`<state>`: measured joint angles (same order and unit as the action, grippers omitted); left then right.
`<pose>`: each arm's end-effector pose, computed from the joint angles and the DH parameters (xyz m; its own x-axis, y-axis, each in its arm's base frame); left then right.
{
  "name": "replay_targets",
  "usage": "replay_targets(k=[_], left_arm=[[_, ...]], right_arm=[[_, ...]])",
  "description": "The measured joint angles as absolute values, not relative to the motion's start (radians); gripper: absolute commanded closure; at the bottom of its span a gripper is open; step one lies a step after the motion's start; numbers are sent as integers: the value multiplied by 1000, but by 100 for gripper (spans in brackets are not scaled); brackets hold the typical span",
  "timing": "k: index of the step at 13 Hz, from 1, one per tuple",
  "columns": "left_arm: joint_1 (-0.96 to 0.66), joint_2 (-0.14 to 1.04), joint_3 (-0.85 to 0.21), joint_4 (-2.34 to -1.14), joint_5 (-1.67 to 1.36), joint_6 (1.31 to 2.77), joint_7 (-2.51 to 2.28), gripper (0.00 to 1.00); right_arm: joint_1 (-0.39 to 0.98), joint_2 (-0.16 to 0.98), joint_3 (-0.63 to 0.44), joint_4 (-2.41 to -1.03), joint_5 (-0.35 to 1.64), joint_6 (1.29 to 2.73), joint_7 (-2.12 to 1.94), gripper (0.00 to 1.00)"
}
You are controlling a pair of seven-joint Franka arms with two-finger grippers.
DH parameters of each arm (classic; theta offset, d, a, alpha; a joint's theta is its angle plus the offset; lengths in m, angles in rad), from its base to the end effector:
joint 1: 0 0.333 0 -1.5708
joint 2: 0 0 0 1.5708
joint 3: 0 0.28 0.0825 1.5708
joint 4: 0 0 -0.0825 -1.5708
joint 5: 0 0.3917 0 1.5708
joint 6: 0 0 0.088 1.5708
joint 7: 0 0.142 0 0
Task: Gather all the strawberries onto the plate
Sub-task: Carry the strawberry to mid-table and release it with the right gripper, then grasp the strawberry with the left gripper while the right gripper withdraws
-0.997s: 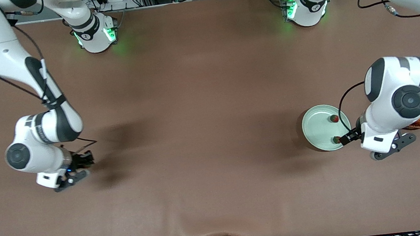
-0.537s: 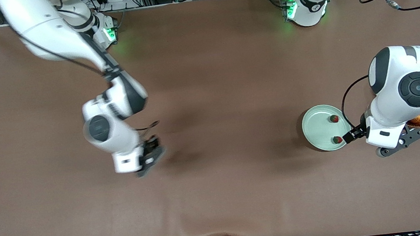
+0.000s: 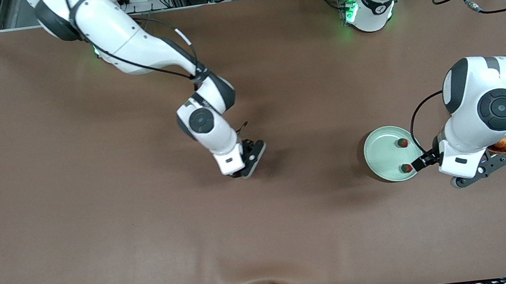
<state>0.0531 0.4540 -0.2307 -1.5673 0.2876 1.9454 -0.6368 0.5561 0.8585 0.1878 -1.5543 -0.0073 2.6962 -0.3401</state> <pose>0.6606 -0.0765 0.3118 0.9347 0.3532 0.0399 0.3547 -0.9197 -0.1685 0.5358 0.4736 0.1131 0.5133 0.7982 0.3152 0.8466 -0.5313 -0.0332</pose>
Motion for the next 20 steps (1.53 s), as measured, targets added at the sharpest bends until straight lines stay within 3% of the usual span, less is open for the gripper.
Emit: replay_targets(k=[1,8,11,17,20], left_arm=[[53,454,-231,-1569,283,1940,-637,0],[-59,486,-244,-1573,59,1952,-705,0],[-193,557,-246,-1567,57,2054,-903,0],[-396,748,-237,-1450,57,2256,-1215,19],[-422,807,-233,-1440,57,2335,-1236,27]], right_arm=[[573,866,184,-1546,-7,2711,-340,1],[511,818,164,-1508,-7,2668,-342,0],[396,725,158,-1508,-7,2531,-350,0],[142,525,148,-1527,-7,2213,-383,0],[95,360,41,-1567,-6,2011,-383,0]])
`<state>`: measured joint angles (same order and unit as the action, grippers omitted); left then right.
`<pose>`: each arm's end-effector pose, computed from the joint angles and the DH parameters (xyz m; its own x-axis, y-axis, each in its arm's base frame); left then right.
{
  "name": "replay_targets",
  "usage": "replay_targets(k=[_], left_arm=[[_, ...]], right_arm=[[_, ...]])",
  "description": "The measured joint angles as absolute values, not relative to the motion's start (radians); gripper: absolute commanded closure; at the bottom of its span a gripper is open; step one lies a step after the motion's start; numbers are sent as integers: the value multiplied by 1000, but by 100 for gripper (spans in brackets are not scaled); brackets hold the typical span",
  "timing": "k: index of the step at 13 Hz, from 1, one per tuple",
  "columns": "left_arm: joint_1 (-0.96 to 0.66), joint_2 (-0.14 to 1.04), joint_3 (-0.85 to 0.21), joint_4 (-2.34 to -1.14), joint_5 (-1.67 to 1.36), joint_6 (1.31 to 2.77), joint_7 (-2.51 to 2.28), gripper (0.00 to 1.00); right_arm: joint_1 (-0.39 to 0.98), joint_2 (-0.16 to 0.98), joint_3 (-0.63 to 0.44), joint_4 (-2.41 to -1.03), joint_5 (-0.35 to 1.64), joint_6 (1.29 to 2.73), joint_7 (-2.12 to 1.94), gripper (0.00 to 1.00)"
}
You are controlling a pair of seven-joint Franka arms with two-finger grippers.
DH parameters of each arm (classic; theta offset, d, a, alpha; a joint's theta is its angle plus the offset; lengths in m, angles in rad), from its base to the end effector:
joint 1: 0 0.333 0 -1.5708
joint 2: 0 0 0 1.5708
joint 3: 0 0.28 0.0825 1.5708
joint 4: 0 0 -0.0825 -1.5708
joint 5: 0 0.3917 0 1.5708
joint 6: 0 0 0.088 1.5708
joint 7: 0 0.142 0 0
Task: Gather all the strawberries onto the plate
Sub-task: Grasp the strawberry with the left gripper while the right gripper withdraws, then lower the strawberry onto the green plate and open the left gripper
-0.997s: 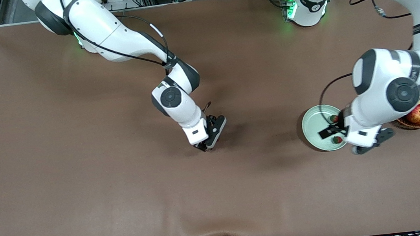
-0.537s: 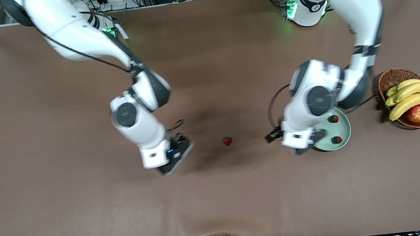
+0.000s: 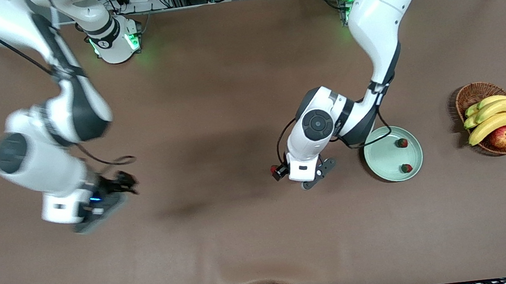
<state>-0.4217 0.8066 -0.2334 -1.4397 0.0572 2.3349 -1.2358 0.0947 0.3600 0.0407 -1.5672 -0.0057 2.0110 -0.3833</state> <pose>0.5853 -0.4187 0.1649 0.8132 0.5763 -0.0804 0.5817 -0.8012 0.1407 0.6655 0.0878 0.3727 0.8656 0.4941 0.0813 0.4939 -0.8692 0.0231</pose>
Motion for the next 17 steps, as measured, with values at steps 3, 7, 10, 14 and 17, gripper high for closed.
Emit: replay_targets(k=[3,7,10,14,17], left_arm=[[-443,842,-233,-1438,57,2408,-1259,31],[-459,886,-232,-1436,57,2449,-1263,53],[-459,897,-231,-1434,61,2451,-1263,100],[-423,881,-216,-1415,90,2425,-1262,100],[-292,789,-215,-1415,107,2246,-1187,100]], right_arm=[[39,219,-26,-1584,-3,1843,-364,0],[-46,110,-29,-1595,0,1683,-265,0],[-48,47,-23,-1596,3,1596,-130,0],[-48,-1,-30,-1597,39,1530,-34,0],[-48,-9,-33,-1593,55,1476,56,0]])
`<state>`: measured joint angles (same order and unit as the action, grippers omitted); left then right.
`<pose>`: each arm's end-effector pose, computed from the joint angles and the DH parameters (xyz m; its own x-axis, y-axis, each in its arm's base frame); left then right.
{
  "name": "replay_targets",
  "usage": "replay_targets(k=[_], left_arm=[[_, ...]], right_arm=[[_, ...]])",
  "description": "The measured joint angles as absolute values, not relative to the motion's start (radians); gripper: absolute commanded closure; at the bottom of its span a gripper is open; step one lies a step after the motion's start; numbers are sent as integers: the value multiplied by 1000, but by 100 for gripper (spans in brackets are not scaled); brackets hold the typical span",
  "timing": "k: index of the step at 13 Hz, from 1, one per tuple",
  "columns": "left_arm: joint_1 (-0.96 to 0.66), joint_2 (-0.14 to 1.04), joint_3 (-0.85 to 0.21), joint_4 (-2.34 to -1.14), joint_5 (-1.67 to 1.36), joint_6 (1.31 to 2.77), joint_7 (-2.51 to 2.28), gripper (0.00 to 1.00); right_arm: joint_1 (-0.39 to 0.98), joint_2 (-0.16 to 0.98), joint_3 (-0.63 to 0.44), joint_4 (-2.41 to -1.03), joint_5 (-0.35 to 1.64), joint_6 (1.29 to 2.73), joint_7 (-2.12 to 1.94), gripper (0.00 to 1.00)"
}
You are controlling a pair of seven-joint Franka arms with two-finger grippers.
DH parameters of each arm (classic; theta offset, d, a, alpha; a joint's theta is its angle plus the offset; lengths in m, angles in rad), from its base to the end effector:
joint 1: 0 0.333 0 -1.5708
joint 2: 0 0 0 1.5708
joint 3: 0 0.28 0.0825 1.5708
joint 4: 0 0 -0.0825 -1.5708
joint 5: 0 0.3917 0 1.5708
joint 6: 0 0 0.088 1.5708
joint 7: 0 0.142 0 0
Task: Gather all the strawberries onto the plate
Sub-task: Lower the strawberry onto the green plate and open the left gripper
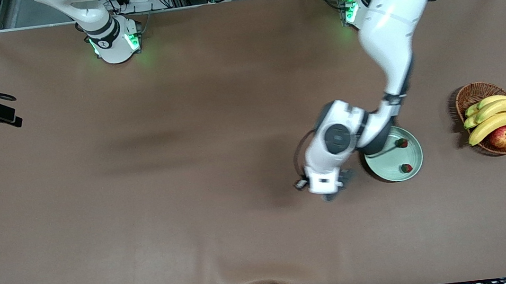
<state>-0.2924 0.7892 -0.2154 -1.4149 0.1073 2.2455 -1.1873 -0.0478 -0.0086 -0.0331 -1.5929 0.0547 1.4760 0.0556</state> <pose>0.6397 -0.3250 0.1777 0.7771 0.6282 -0.0377 0.6290 -0.7733 0.0796 0.5439 -0.0359 0.5404 0.9853 -0.1303 -0.1108 -0.1364 -0.9894 -0.0489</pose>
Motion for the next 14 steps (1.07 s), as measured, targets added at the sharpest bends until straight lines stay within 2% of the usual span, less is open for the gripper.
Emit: replay_targets(k=[3,9,10,11,14], left_arm=[[-178,692,-215,-1427,108,2051,-1008,100],[50,677,-218,-1568,109,2026,-717,99],[62,677,-219,-1584,109,2026,-681,54],[67,677,-219,-1597,109,2026,-654,1],[66,668,-226,-1599,109,2031,-617,0]], right_arm=[[-48,-18,-33,-1584,58,1442,95,0],[-48,-22,-30,-1541,28,1440,88,0],[-48,-22,-32,-1538,19,1442,69,0],[-48,-22,-33,-1536,13,1446,52,0],[-48,-22,-34,-1536,11,1448,40,0]])
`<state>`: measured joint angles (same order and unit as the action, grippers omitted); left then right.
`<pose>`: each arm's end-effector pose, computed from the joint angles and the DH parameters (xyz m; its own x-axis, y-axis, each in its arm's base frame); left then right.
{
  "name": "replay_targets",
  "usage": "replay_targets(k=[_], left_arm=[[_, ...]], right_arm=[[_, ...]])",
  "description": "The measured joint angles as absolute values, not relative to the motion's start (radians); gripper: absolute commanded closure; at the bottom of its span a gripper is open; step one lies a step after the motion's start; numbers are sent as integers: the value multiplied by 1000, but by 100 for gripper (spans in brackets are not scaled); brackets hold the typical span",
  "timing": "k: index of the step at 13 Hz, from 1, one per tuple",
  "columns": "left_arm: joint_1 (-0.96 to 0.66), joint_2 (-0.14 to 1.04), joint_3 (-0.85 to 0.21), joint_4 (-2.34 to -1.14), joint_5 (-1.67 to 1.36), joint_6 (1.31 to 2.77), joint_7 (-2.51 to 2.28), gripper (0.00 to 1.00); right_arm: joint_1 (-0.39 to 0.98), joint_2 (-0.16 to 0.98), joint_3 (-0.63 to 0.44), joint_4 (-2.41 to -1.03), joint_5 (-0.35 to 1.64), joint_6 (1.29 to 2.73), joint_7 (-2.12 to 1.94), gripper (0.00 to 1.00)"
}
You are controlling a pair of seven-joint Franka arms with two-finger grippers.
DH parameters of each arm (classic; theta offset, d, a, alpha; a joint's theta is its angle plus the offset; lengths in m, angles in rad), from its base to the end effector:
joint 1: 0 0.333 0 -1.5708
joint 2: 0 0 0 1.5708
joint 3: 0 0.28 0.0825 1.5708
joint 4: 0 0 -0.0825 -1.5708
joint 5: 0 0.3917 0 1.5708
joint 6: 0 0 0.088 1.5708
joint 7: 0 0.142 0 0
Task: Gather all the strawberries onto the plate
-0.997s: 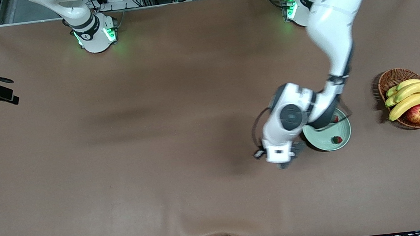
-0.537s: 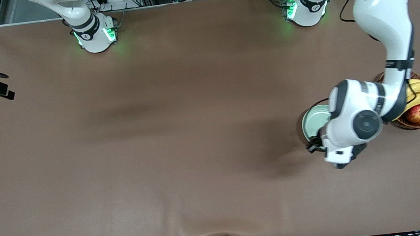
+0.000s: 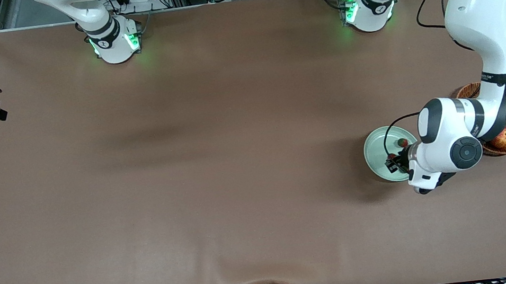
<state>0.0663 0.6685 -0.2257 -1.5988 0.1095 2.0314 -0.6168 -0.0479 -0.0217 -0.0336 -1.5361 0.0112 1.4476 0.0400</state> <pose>0.6409 -0.0862 0.1637 0.8860 0.4153 -0.2064 0.4076 -0.9096 -0.0802 0.5395 -0.0425 0.5716 0.9905 -0.1196 -0.0672 -0.1205 -0.9927 -0.0092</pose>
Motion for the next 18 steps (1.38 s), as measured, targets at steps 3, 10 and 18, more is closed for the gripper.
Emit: replay_targets(k=[3,10,18], left_arm=[[67,583,-227,-1586,109,2013,-568,0],[66,239,-235,-1579,109,1854,-423,0],[66,102,-242,-1597,80,1791,-299,0]], right_arm=[[-48,-21,-30,-1536,11,1452,35,0],[-48,-19,-27,-1536,11,1505,33,0],[-48,-19,-26,-1535,11,1508,33,0]])
